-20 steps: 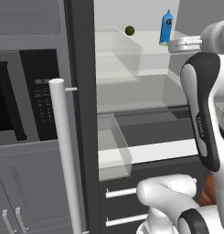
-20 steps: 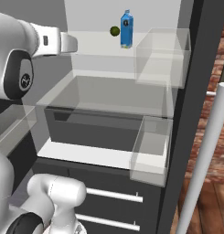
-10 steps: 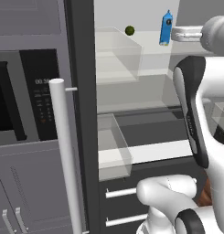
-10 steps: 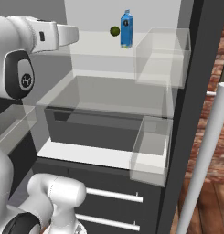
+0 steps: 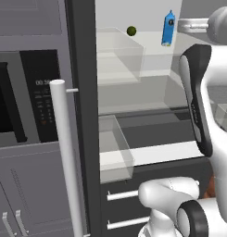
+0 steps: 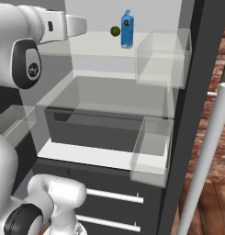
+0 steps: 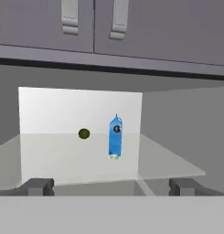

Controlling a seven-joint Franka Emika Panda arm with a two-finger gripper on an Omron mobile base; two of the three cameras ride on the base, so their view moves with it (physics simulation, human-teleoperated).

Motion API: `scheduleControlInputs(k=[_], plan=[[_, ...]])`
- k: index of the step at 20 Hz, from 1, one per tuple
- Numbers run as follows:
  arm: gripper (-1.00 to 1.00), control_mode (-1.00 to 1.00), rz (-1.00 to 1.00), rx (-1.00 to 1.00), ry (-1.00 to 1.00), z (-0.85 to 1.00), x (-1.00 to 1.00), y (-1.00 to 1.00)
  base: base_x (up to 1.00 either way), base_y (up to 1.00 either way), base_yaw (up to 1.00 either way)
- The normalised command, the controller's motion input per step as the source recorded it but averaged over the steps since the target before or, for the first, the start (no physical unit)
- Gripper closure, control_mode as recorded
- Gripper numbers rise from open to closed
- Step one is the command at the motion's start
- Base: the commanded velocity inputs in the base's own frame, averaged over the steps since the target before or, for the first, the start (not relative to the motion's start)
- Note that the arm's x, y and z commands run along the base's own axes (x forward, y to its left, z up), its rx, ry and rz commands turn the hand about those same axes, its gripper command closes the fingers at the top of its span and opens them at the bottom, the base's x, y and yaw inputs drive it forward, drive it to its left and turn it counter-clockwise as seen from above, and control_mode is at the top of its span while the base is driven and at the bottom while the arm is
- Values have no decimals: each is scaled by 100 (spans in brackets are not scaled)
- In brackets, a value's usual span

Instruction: Take out the milk from the fridge and place it on the tray on the counter. Then take the sugar cube near the tray and place it in the tray.

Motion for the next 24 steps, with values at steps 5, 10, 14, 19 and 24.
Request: scheduleControlInputs(k=[5,10,14,19,24], plan=[[-100,-100,0,2,13,-6,36,-13,0,0,0],[-100,-100,0,0,1,-21,42,-8,0,0,0],[-100,-100,0,0,0,-9,44,-21,0,0,0],[-100,-100,0,0,0,-19,43,-25,0,0,0],[-100,-100,0,1,0,-3,52,-21,0,0,0]])
